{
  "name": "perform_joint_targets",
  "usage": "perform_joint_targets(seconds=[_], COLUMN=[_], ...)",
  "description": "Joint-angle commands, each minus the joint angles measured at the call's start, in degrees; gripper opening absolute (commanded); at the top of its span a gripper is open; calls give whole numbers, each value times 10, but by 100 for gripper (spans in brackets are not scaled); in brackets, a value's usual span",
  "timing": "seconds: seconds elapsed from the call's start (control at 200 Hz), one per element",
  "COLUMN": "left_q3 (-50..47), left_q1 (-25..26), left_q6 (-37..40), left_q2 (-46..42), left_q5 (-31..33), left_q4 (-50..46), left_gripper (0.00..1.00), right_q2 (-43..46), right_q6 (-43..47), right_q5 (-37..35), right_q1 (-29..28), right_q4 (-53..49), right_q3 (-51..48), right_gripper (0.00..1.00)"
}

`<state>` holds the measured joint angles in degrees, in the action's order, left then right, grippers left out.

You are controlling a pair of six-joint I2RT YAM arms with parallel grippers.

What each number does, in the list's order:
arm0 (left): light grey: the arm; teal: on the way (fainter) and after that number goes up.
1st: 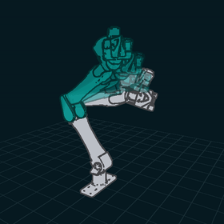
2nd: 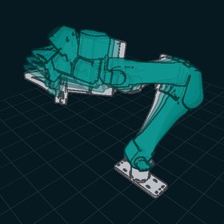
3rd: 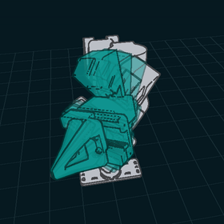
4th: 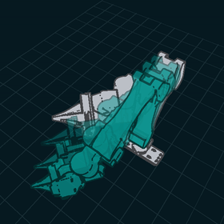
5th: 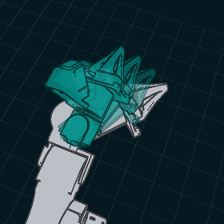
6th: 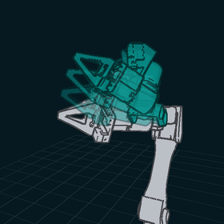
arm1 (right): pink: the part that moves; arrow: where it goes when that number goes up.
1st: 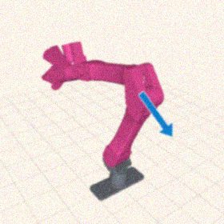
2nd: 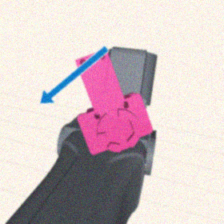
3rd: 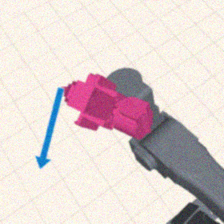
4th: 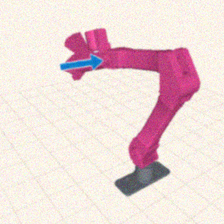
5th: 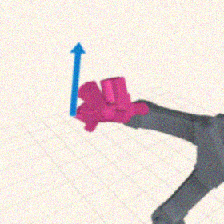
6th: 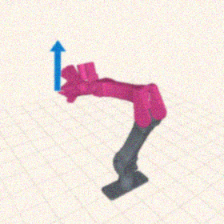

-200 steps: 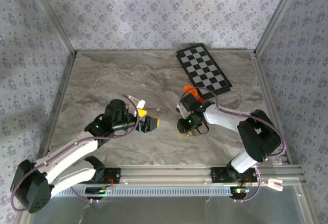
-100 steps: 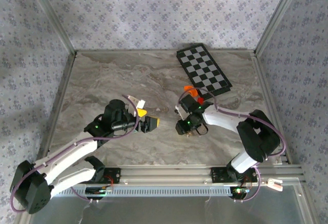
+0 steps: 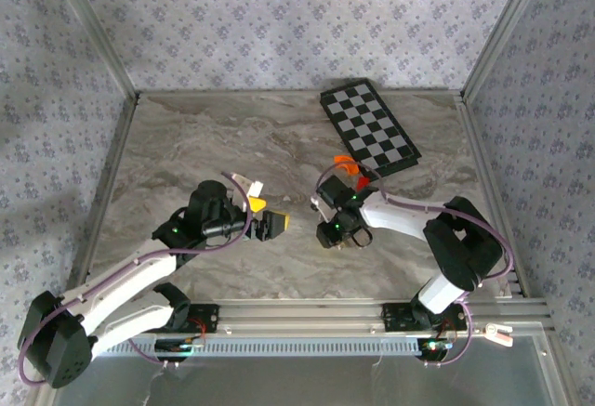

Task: Put the keys on the keyring

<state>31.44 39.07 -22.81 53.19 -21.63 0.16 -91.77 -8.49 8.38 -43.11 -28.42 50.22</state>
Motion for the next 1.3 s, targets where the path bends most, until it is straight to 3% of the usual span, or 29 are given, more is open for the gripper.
perform_joint_targets(seconds=[0.0, 0.21, 0.965, 1.294], left_q3=[-5, -8, -9, -7], left_q1=[4, 4, 3, 3], left_q6=[0, 0, 2, 7], left_q2=[-15, -16, -28, -39], left_q5=[-3, -1, 4, 9], left_q4=[14, 17, 16, 4], left_gripper=[100, 100, 100, 100], right_q2=[-6, 2, -1, -12], right_q6=[5, 6, -7, -7], right_q5=[-29, -56, -135, -128], right_q1=[-6, -13, -43, -46], right_q4=[-31, -46, -85, -75], right_q3=[16, 24, 47, 45], right_gripper=[32, 25, 12, 14])
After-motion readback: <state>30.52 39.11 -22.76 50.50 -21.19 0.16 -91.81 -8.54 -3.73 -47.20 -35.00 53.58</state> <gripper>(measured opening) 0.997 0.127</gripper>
